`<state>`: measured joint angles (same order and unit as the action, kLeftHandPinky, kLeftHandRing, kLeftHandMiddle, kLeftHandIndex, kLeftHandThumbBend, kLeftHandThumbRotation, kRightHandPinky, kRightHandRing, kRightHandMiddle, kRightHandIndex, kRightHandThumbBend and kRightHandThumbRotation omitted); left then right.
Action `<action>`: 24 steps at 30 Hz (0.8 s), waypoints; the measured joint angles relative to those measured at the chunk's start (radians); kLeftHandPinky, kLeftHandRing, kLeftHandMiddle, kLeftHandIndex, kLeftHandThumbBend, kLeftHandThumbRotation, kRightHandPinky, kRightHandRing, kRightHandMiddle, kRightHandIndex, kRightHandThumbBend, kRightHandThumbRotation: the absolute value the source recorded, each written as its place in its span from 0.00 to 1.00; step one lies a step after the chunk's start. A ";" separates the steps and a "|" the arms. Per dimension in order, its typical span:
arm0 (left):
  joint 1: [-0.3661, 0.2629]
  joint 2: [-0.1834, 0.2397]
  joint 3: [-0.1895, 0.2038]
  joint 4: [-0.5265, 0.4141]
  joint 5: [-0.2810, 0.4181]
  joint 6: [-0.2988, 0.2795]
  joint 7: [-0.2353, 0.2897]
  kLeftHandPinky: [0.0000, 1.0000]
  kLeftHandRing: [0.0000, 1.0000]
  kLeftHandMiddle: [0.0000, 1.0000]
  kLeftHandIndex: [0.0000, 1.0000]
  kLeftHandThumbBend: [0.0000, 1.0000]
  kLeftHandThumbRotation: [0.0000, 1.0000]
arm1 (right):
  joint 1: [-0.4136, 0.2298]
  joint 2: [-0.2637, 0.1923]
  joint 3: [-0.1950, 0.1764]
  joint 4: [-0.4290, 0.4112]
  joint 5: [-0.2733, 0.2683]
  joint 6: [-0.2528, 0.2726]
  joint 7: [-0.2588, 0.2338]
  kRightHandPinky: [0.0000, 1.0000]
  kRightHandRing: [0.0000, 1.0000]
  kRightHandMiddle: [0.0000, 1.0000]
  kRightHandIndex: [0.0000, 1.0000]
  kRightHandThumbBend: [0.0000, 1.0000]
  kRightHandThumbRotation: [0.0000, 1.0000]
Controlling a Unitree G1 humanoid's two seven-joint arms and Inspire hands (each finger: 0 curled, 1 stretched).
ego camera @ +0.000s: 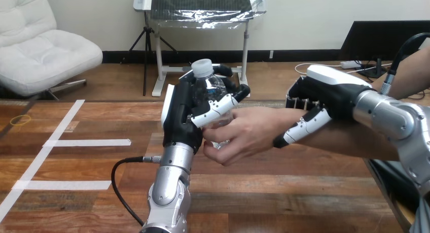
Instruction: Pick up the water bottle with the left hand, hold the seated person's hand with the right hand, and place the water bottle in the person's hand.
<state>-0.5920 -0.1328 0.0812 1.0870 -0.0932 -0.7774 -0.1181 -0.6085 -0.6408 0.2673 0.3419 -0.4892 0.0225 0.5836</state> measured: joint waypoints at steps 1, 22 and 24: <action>0.000 0.000 -0.001 -0.002 0.005 0.000 0.000 0.56 0.68 0.74 0.73 0.80 0.41 | 0.001 -0.003 0.000 -0.005 0.001 0.003 0.010 0.37 0.46 0.52 0.52 1.00 0.45; 0.022 0.015 -0.033 -0.187 0.076 0.002 0.034 0.85 0.81 0.80 0.78 0.78 0.89 | 0.041 -0.071 -0.067 -0.116 0.164 0.020 0.184 0.60 0.69 0.74 0.79 1.00 0.60; 0.028 0.018 -0.034 -0.209 0.080 0.002 0.035 0.85 0.81 0.81 0.78 0.75 0.91 | 0.046 -0.075 -0.080 -0.121 0.185 0.020 0.194 0.61 0.71 0.76 0.81 1.00 0.60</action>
<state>-0.5637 -0.1144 0.0468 0.8775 -0.0132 -0.7754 -0.0835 -0.5623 -0.7160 0.1872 0.2211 -0.3046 0.0423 0.7775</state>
